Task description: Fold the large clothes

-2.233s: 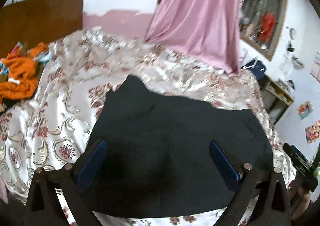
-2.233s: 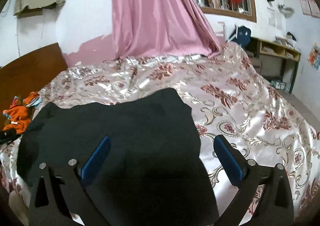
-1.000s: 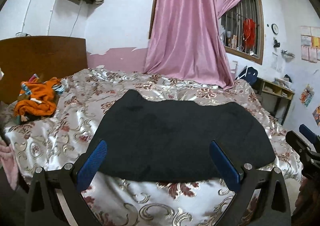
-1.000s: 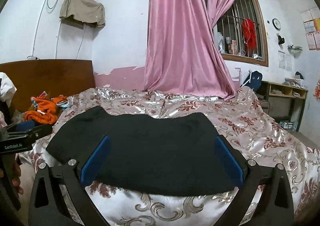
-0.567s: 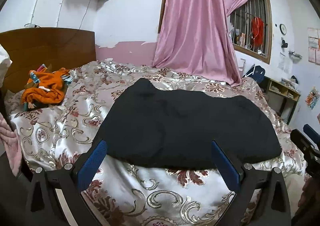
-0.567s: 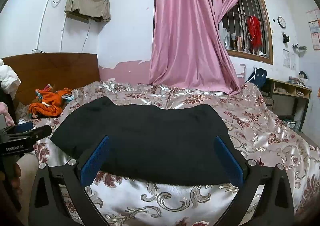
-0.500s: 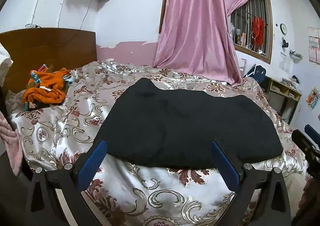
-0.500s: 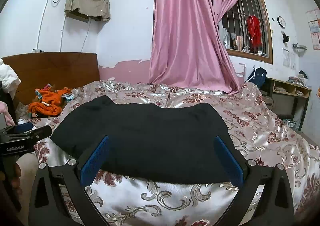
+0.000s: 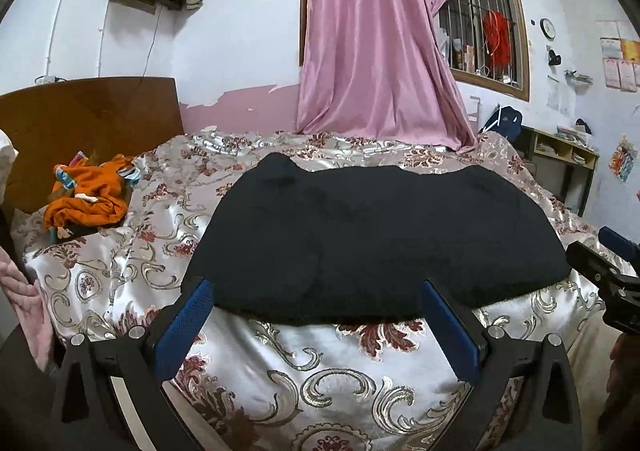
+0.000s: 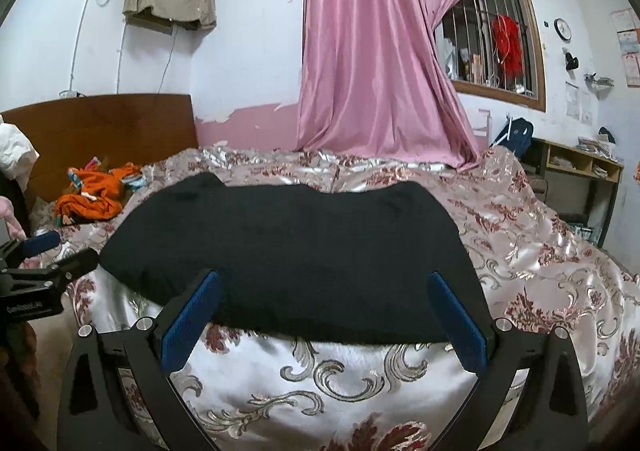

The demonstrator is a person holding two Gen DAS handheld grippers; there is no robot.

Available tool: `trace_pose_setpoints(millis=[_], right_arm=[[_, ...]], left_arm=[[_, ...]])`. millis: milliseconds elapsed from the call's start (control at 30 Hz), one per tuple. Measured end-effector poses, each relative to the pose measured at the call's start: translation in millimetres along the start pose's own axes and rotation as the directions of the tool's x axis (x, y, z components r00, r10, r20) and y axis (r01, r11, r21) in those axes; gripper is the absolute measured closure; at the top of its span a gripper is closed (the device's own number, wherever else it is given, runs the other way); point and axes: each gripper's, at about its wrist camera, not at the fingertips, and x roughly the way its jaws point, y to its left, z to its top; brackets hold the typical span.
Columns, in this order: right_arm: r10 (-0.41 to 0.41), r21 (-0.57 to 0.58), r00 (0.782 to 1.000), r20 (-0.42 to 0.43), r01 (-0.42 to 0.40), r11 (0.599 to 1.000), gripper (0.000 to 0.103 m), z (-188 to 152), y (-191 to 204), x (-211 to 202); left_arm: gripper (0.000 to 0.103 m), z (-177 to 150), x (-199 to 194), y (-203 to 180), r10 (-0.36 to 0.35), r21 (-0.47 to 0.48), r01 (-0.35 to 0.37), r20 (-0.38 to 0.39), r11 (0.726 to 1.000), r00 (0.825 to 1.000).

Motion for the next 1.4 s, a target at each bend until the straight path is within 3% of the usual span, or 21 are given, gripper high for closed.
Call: trace_pose_setpoints(millis=[367, 1400], right_arm=[[0.029, -0.007, 0.996, -0.088, -0.030, 1.000, 0.002, -8.3, 3.4, 20.5], [0.022, 0.003, 0.996, -0.091, -0.021, 1.000, 0.002, -6.9, 3.2, 21.2]], left_arm=[[0.000, -4.1, 7.9, -11.3, 0.002, 0.054, 0.000, -0.031, 0.999, 1.000], [0.000, -5.0, 11.5, -14.0, 0.006, 0.058, -0.004, -0.045, 0.998, 0.999]])
